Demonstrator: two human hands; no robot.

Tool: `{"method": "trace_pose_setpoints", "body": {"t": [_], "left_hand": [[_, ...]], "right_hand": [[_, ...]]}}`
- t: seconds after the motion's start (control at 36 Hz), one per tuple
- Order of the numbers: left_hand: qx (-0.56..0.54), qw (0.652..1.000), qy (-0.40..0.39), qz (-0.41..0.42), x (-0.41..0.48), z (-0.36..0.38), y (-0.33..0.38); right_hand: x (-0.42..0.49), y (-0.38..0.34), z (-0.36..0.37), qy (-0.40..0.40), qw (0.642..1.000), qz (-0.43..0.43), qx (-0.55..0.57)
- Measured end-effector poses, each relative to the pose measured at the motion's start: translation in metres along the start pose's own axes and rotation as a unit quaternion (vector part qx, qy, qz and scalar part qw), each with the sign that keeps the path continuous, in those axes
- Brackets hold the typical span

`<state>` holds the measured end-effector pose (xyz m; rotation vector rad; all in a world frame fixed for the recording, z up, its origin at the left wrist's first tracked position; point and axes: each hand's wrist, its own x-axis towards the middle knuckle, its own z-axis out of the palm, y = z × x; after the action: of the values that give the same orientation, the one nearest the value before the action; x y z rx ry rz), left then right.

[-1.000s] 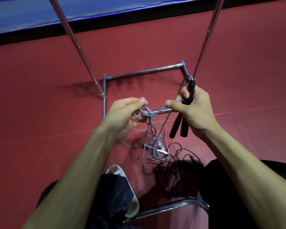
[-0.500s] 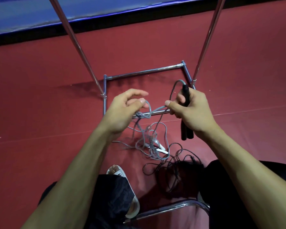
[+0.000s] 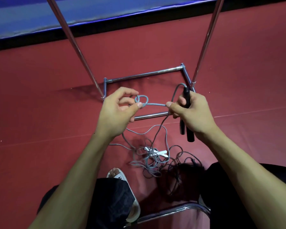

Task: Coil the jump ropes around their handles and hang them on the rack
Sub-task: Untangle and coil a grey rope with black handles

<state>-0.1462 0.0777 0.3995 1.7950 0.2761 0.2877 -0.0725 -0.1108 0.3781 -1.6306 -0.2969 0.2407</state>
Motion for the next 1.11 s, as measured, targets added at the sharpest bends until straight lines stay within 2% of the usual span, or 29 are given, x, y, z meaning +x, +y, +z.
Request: {"method": "trace_pose_setpoints", "body": {"t": [0.14, 0.22, 0.31, 0.36, 0.42, 0.47, 0.53, 0.64, 0.69, 0.75, 0.81, 0.86, 0.92, 0.97, 1.03, 1.11], "left_hand": [[-0.011, 0.999, -0.045, 0.008, -0.005, 0.017, 0.000], [0.009, 0.999, -0.030, 0.038, -0.006, 0.025, 0.001], [0.097, 0.994, -0.019, 0.053, -0.005, 0.026, 0.001], [0.143, 0.988, -0.014, 0.052, -0.004, 0.024, -0.001], [0.141, 0.989, 0.011, 0.037, -0.003, 0.022, -0.003], [0.084, 0.996, 0.037, -0.008, -0.003, 0.022, -0.001], [-0.023, 0.996, 0.032, -0.084, -0.004, 0.023, 0.006], [-0.163, 0.968, 0.015, -0.188, -0.002, 0.016, 0.016], [-0.246, 0.940, -0.038, -0.235, 0.000, 0.009, 0.019], [-0.278, 0.916, -0.114, -0.265, 0.001, 0.003, 0.022], [-0.192, 0.938, -0.157, -0.242, 0.002, -0.002, 0.019], [0.030, 0.977, -0.147, -0.149, 0.005, -0.006, 0.007], [0.216, 0.971, -0.087, -0.045, 0.009, -0.004, -0.005], [0.295, 0.955, -0.030, -0.006, 0.011, -0.001, -0.015], [0.314, 0.949, -0.025, -0.020, 0.011, 0.003, -0.020], [0.128, 0.980, -0.032, -0.151, 0.008, 0.009, -0.016]], "right_hand": [[-0.007, -0.003, 0.013, -0.011, 1.000, 0.009, 0.022], [-0.012, -0.003, 0.021, -0.036, 0.999, 0.003, 0.026], [-0.013, 0.001, 0.024, -0.042, 0.999, 0.004, 0.018], [-0.012, 0.003, 0.024, -0.032, 0.999, 0.009, 0.004], [-0.010, 0.004, 0.023, -0.027, 0.999, 0.018, -0.010], [-0.008, 0.003, 0.022, -0.038, 0.999, 0.019, -0.029], [-0.008, 0.002, 0.021, -0.046, 0.997, 0.001, -0.060], [-0.006, 0.004, 0.018, -0.039, 0.985, -0.049, -0.161], [-0.006, 0.005, 0.016, -0.028, 0.981, -0.064, -0.181], [-0.005, 0.003, 0.014, -0.006, 0.979, -0.069, -0.190], [-0.003, 0.002, 0.010, -0.001, 0.992, -0.044, -0.119], [-0.003, 0.002, 0.009, -0.019, 1.000, 0.001, 0.012], [-0.003, 0.001, 0.009, -0.027, 0.998, 0.019, 0.060], [-0.003, 0.001, 0.011, -0.018, 0.997, 0.028, 0.076], [-0.002, 0.002, 0.011, -0.005, 0.994, 0.035, 0.106], [0.001, 0.005, 0.010, -0.016, 0.989, 0.045, 0.137]]}}
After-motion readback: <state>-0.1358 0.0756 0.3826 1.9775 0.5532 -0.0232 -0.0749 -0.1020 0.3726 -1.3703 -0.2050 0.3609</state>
